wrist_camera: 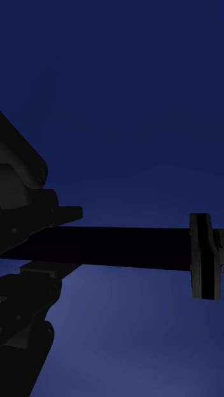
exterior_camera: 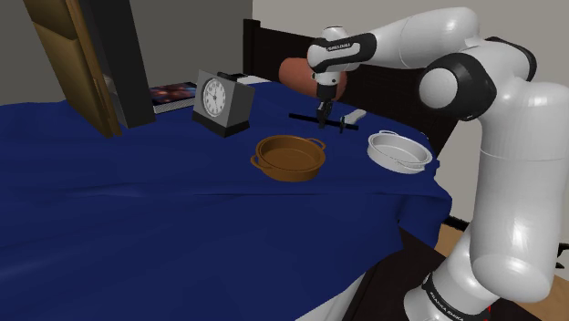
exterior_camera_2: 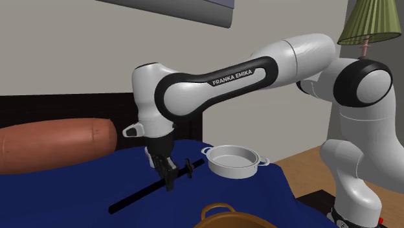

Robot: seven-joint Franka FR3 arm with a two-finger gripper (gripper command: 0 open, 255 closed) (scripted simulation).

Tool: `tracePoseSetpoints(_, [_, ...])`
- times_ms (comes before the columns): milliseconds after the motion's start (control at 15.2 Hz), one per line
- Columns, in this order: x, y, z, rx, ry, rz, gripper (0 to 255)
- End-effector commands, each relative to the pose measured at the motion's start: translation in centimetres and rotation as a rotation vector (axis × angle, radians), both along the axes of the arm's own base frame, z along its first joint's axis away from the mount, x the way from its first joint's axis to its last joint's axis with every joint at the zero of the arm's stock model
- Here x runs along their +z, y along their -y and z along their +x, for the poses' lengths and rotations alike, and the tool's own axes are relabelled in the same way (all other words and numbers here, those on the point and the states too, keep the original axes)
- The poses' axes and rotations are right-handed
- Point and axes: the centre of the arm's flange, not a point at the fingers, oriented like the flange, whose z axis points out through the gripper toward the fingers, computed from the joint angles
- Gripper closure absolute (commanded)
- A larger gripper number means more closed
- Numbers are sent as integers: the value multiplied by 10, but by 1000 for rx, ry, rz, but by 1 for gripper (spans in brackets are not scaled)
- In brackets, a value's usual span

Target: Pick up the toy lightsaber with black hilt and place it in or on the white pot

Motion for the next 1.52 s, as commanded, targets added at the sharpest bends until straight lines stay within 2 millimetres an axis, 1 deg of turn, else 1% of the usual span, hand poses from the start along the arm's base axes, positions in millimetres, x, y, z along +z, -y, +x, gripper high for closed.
tracePoseSetpoints(0, [12, -1, -2, 0, 0, 0, 255])
tracePoseSetpoints(924, [86, -1, -2, 0, 0, 0, 255])
tracePoseSetpoints(990, [88, -1, -2, 0, 0, 0, 255])
tracePoseSetpoints(1452, [86, 29, -89, 0, 0, 0, 255])
